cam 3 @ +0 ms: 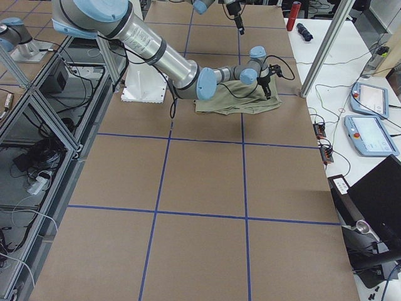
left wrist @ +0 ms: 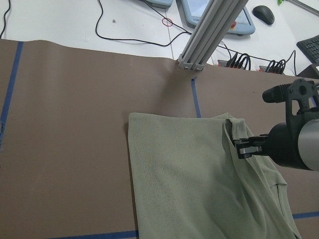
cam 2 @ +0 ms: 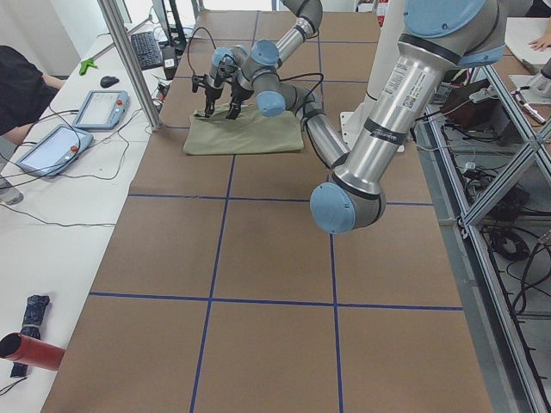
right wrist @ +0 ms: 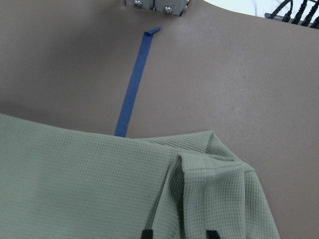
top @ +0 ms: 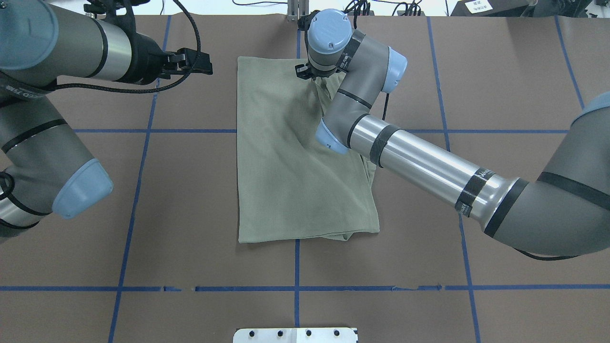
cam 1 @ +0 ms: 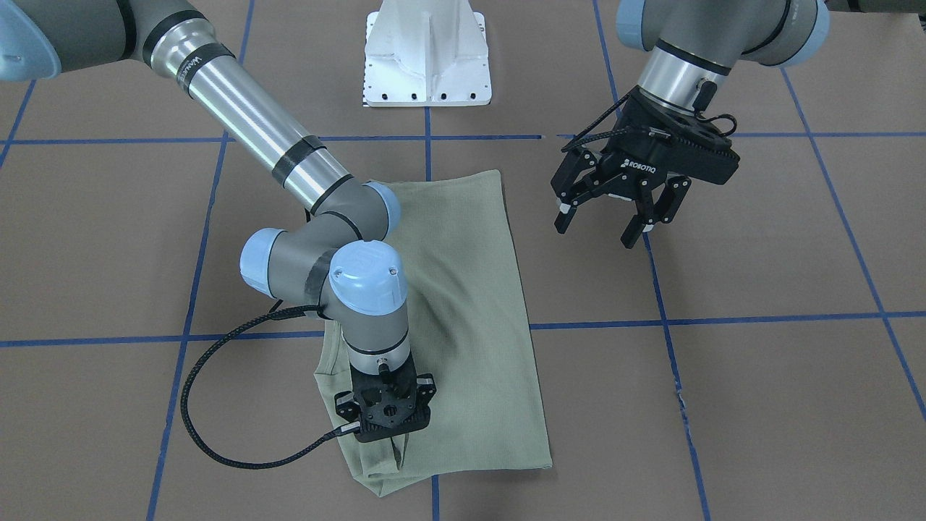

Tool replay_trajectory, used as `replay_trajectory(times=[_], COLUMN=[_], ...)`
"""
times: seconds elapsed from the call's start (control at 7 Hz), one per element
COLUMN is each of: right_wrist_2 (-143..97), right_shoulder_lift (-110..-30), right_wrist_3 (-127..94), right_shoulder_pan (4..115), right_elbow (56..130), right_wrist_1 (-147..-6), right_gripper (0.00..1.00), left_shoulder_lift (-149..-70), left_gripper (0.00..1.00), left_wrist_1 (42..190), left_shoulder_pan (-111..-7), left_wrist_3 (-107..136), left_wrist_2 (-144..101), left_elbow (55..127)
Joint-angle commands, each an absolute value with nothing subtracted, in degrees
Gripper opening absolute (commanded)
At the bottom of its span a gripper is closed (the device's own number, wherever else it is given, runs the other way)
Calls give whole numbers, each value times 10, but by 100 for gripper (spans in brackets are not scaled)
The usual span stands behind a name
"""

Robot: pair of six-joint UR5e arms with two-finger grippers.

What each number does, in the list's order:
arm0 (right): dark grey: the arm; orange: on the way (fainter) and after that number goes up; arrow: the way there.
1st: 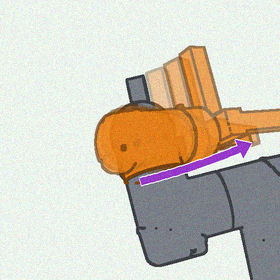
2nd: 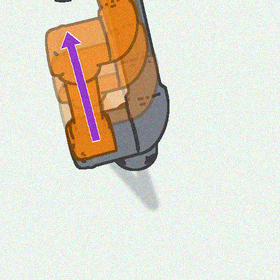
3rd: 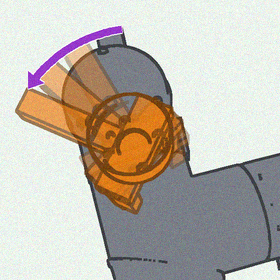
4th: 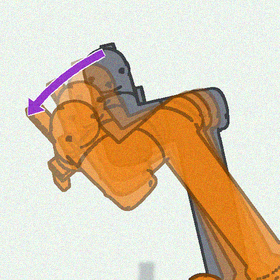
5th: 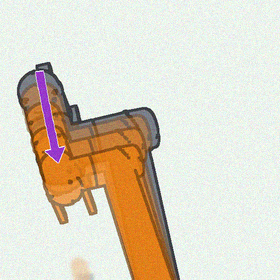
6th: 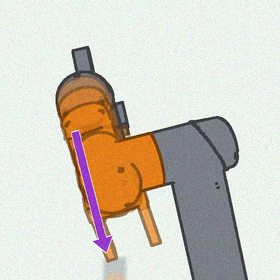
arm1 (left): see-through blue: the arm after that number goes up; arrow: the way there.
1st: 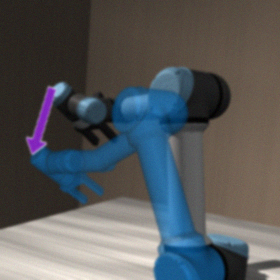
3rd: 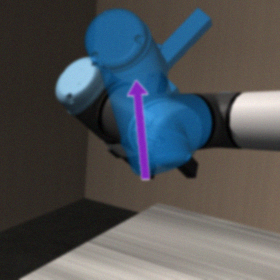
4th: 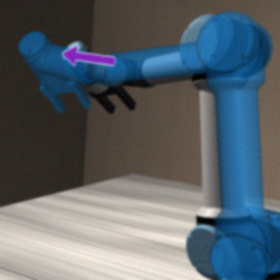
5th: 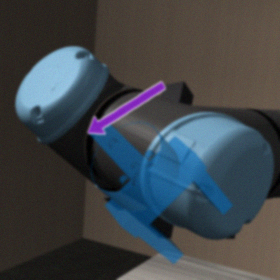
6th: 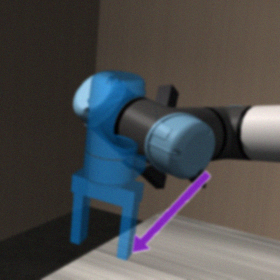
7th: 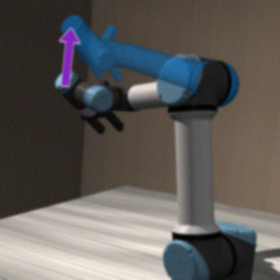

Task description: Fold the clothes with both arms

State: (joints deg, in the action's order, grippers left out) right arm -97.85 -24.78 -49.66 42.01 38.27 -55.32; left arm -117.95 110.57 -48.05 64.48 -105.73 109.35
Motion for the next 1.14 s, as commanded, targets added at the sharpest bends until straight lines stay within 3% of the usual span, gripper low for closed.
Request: replay_trajectory(times=[0.0, 0.57, 1.0], right_wrist_2=[-980, -981, -981], right_shoulder_lift=[-246, -246, -246], right_wrist_3=[-497, -496, -496], right_shoulder_pan=[420, 420, 420], right_elbow=[382, 374, 365], right_wrist_1=[-553, -553, -553], right_gripper=[66, 53, 55], left_shoulder_lift=[-1179, -1181, -1183], left_gripper=[99, 99, 99], left_wrist_1=[1106, 1106, 1106], left_shoulder_pan=[-481, -480, -481], left_wrist_3=[645, 645, 645], left_wrist_2=[-1057, -1058, -1057], left_elbow=[1093, 1093, 1093])
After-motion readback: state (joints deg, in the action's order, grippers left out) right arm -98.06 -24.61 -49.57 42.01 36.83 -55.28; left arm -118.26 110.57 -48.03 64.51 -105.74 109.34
